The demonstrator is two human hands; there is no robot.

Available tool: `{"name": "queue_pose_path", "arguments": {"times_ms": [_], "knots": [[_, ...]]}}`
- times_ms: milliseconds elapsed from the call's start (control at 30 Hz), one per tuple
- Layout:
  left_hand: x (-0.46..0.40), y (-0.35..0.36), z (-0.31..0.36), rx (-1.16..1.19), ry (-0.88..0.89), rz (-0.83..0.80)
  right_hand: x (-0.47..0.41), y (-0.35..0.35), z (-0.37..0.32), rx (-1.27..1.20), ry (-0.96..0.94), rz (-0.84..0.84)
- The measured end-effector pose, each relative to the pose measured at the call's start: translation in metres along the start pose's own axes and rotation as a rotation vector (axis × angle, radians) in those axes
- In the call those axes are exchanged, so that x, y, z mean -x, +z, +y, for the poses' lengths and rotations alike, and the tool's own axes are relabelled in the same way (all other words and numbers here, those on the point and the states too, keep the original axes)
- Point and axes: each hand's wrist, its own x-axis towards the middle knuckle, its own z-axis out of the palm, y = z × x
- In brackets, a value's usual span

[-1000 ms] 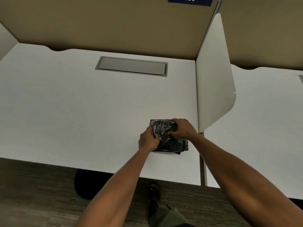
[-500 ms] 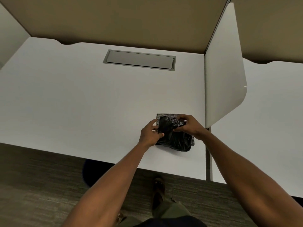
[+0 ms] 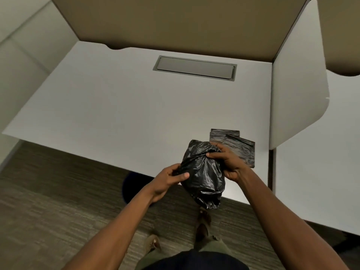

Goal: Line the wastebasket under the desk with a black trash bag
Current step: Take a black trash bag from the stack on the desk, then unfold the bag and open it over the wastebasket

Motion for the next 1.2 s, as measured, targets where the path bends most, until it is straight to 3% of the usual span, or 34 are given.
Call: {"name": "queue_pose_path", "arguments": {"times_ms": [200, 533, 833, 900, 967, 1067, 1200], "knots": [[0.058, -0.053, -0.033, 0.139, -0.003, -0.02, -0.003, 0.056, 0.047, -0.054, 0.046, -0.039], [0.158, -0.145, -0.064, -0.124, -0.031, 0.037, -0.02, 0.168, 0.121, -0.004, 0.069, -0.039], [0.24, -0.221, -0.116, 0.19, 0.048, 0.171, -0.022, 0.238, 0.197, -0.035, 0.187, 0.161], [0.254, -0.229, -0.122, 0.294, 0.055, 0.201, -0.02, 0.244, 0.215, 0.077, 0.222, 0.189], [0.267, -0.233, -0.126, 0.361, 0.065, 0.214, -0.017, 0.247, 0.234, 0.363, 0.24, 0.206], [0.276, -0.237, -0.134, 0.424, 0.078, 0.238, -0.014, 0.244, 0.254, 0.785, 0.101, 0.307], [0.276, -0.235, -0.143, 0.504, 0.074, 0.289, 0.022, 0.263, 0.256, 0.753, -0.226, 0.452]]}}
